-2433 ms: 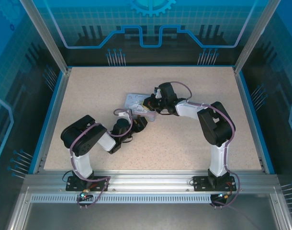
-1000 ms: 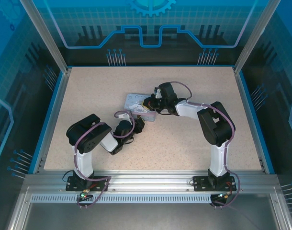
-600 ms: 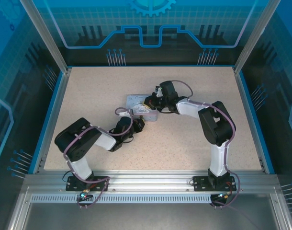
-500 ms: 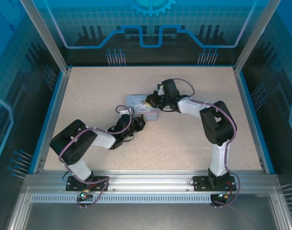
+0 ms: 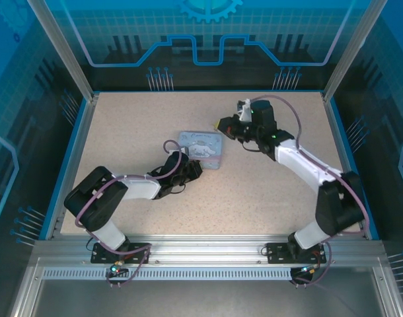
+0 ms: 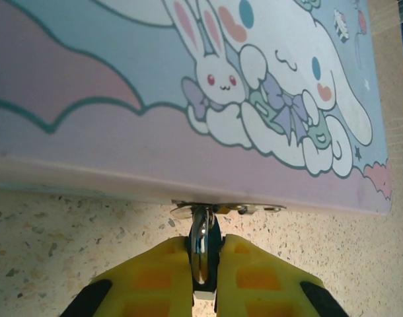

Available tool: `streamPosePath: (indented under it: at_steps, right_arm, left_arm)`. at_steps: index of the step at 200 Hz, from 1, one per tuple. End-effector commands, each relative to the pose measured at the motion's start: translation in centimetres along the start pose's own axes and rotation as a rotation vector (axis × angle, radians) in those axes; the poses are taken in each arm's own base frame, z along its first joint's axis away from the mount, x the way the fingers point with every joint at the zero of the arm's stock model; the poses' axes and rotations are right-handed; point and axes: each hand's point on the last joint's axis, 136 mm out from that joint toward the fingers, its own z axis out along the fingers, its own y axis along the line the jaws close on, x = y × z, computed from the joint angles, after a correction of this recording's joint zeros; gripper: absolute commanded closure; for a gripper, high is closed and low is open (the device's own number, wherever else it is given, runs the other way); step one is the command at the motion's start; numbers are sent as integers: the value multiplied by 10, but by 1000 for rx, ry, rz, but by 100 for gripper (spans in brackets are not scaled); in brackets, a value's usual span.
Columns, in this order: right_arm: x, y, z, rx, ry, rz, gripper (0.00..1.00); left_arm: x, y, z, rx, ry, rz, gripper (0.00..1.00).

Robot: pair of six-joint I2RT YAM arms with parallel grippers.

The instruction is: Unlock the padlock with the key

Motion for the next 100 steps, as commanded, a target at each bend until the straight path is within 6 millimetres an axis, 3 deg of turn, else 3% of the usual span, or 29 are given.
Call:
streamPosePath:
  at_steps: [1, 29, 53, 100]
  right_arm:
    - [30, -28, -21, 58, 17, -6, 100]
    - [64, -52, -46, 64, -6, 5, 100]
    - [85, -66, -54, 48, -5, 12, 100]
    - [98, -77, -53, 14, -32, 17, 100]
  left_arm:
    - [-4, -20, -1, 30, 36, 18, 100]
    - [-9, -30, -6, 17, 58, 21, 100]
    - [-11, -36, -6, 34, 63, 3, 100]
    - [-5, -39, -7, 65, 96, -67, 100]
